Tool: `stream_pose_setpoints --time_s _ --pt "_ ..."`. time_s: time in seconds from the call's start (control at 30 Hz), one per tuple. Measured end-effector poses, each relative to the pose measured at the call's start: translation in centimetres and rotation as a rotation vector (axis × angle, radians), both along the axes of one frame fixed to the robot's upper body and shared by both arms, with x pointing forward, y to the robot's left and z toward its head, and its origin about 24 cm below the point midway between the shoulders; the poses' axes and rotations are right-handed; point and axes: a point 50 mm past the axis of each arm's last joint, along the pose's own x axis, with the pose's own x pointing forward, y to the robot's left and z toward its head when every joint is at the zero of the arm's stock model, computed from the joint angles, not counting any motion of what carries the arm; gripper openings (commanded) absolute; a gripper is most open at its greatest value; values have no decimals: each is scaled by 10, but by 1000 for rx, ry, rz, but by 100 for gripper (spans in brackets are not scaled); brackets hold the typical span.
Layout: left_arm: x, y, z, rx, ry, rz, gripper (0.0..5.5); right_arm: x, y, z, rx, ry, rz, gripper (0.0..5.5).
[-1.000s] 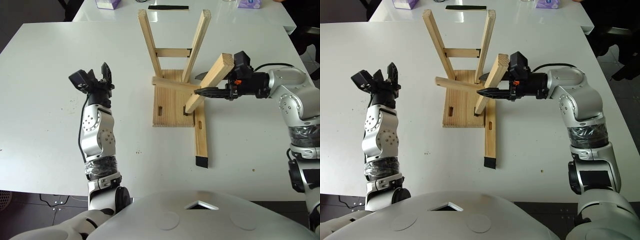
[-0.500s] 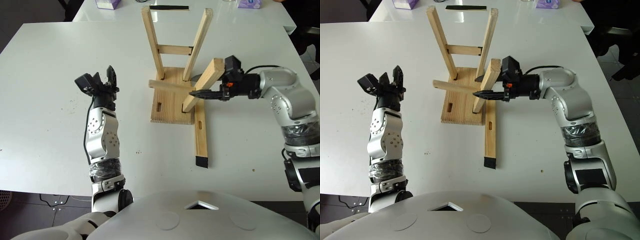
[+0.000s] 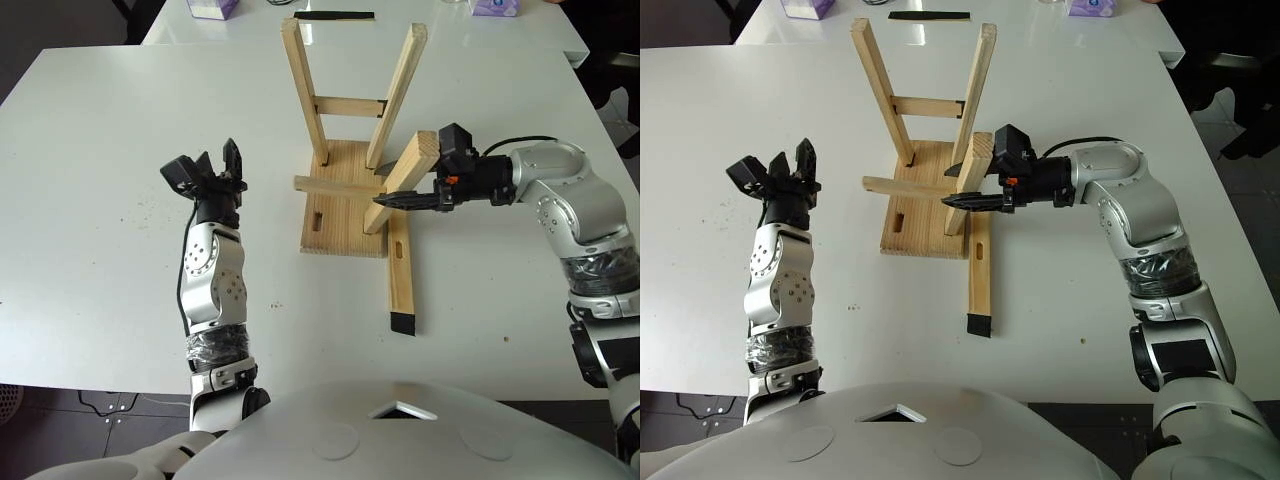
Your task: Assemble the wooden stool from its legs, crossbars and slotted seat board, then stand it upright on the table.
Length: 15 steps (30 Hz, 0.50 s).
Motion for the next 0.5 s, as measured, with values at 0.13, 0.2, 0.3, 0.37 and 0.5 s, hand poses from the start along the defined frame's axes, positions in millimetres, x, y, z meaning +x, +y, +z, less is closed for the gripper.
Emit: stream_pose_setpoints --time_s 0.13,0.2,0.3,0.37,0.5 --pt "3 -1 0 3 2 -8 300 6 0 0 3 5 17 204" --pt "6 0 1 9 -1 -15 300 8 2 -1 12 0 17 204" --pt "10 3 1 25 3 -24 300 11 3 -3 24 -15 12 233" --pt "12 4 1 29 1 -28 300 13 5 -7 21 -21 -4 254" --pt "15 10 4 51 -2 -29 300 6 4 -35 5 63 -88 321"
